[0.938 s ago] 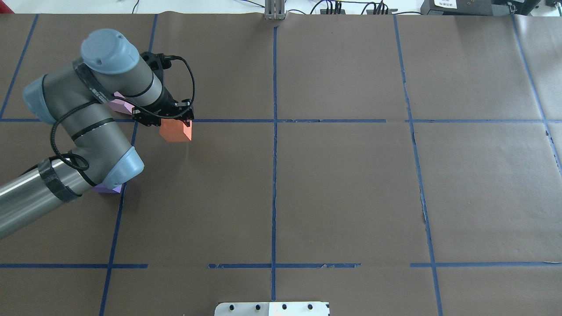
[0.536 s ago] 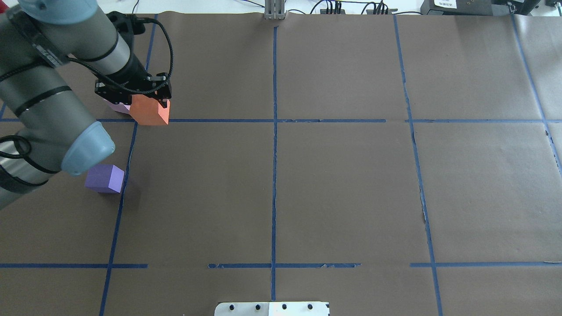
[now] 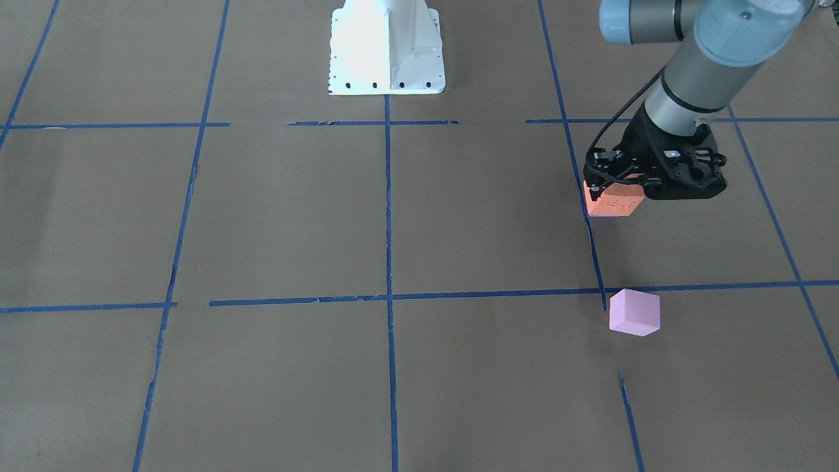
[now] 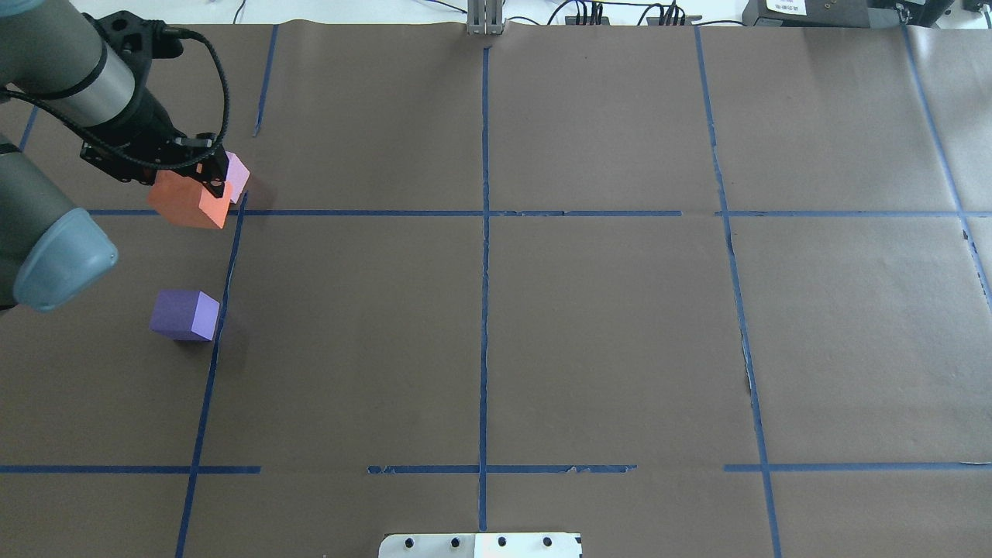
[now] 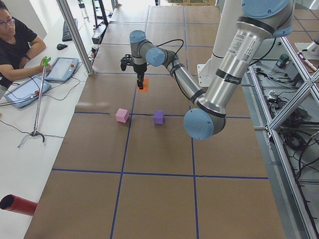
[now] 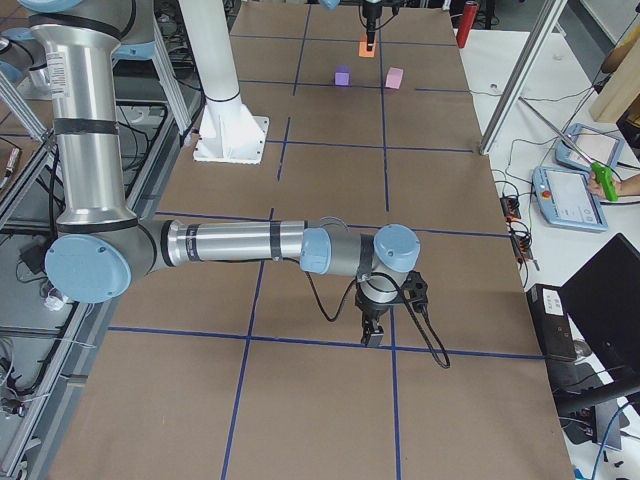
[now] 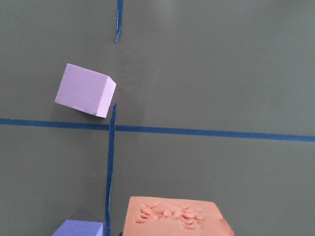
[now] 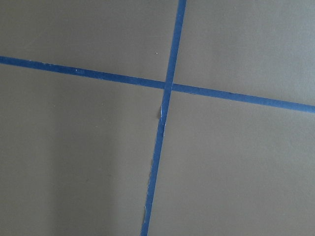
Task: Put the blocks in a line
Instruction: 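Lift the orange cube and carry it toward the pink cube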
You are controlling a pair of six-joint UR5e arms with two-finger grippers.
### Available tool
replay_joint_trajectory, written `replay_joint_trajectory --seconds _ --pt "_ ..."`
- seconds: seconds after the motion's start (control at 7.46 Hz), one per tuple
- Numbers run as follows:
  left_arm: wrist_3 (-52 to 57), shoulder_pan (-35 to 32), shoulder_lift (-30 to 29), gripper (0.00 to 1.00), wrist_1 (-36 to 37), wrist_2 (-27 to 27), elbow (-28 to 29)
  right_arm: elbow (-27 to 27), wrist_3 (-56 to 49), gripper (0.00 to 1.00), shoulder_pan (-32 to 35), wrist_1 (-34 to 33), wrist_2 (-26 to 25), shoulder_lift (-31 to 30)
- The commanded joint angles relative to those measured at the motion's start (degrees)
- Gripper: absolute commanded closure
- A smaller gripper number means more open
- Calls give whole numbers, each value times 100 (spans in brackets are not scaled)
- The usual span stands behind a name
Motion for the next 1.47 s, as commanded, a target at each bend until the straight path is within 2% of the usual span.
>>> replay_joint_trajectory --seconds 0.0,0.13,0.54,1.34 --pt "226 -202 878 100 -1168 -370 281 -3 6 0 0 0 0 0" --pt "147 -211 821 100 -1696 -407 840 -3 6 0 0 0 0 0" --pt "-20 -167 128 100 -2017 -390 2055 5 6 0 0 0 0 0" --pt "-328 0 231 100 -2571 -346 2269 -3 -3 0 0 0 0 0"
